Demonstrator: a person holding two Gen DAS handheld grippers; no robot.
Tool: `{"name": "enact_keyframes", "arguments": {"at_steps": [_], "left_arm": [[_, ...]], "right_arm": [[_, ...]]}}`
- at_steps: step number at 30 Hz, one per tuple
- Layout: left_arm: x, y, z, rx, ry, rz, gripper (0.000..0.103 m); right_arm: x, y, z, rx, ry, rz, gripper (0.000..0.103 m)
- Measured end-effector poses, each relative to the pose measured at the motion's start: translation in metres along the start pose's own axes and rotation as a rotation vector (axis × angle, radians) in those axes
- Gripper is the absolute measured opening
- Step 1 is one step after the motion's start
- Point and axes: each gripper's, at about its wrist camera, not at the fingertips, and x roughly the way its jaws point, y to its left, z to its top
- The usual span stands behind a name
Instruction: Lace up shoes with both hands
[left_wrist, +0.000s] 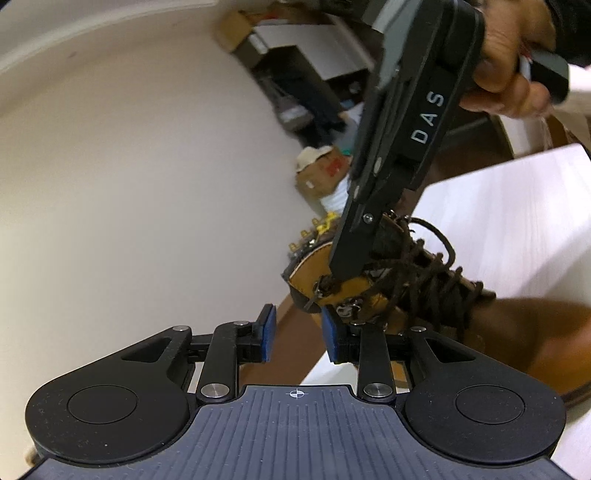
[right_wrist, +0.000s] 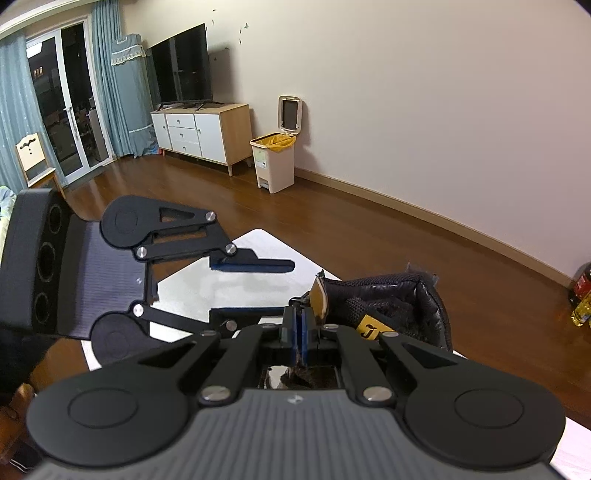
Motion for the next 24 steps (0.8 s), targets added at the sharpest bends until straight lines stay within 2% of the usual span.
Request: {"name": "enact_keyframes", "arguments": {"at_steps": [6,8,10,13,16,21,24], "left_arm": [[0.009,-0.005,0.007,0.073,-0.007,-0.037,0.026],[0.011,-0.006,0.009,0.104,-0.003,-0.056,0.021],[0.015,-0.008,0.013,0.121,0.005,-0.075,0.011],[0.017,-0.008,0.016,0.148,0.018,-0.105,0.007],[0.020,-0.003,0.018,0.126,0.036,-0.135,0.002],[0.021,-0.003,0.015,0.082,0.059,-0.107,0.001],[0.024,-0.005,0.010,0.054,0.076,-0.096,0.001]], "right_arm": [[0.003,-0.001,0.001,0.002,-0.002,0.002,0.003],[0.004,-0.002,0.001,0.004,-0.004,0.005,0.003],[0.005,-0.003,0.000,0.006,-0.007,0.007,0.003],[0.007,-0.004,0.000,0.008,-0.007,0.014,0.003],[0.007,-0.005,-0.001,0.007,-0.009,0.015,0.003],[0.002,-0.004,-0.005,0.001,-0.034,0.002,0.004],[0.000,0.009,-0.009,-0.073,-0.045,-0.048,0.005]]}}
